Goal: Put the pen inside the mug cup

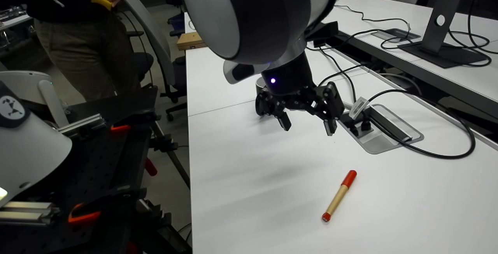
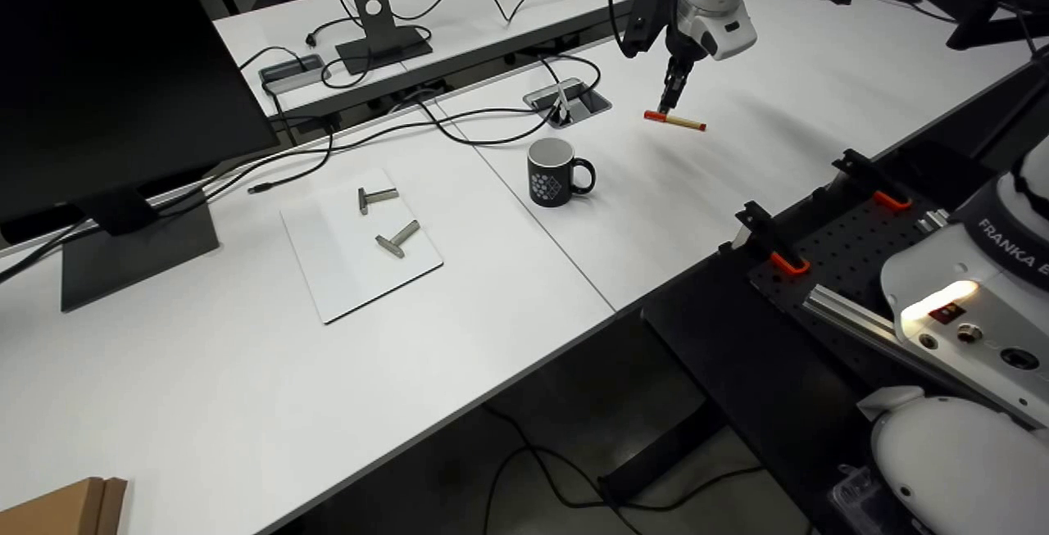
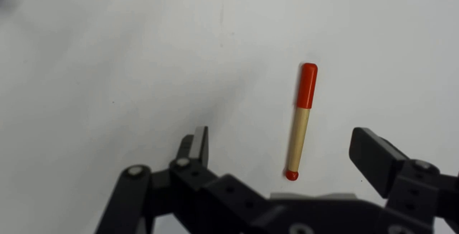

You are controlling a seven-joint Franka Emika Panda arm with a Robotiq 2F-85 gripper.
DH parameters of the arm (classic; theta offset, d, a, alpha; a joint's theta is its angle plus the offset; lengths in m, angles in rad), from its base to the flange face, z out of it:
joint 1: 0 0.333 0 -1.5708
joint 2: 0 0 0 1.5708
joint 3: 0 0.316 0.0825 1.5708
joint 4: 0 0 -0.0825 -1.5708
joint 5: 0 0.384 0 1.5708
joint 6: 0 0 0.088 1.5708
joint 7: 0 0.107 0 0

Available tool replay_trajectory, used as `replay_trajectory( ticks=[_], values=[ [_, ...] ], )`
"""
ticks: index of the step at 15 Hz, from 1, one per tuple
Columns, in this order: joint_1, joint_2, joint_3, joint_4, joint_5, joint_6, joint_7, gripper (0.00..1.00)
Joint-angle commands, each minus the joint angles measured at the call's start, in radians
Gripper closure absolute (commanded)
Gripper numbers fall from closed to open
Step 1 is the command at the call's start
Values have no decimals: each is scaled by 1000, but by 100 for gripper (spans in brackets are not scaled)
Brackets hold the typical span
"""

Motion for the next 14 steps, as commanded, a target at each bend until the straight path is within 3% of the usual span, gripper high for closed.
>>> replay_trajectory(
  ticks=[1,5,6,8,10,14],
  values=[
    [-20,7,8,15,1,43,-6,0],
    [-65,30,27,57,-16,181,-20,0],
    [-175,-5,161,10,-69,103,-9,0],
    [-221,6,212,15,-97,92,2,0],
    [-239,21,219,18,-108,79,45,0],
    [-199,31,157,28,-96,87,109,0]
  ],
)
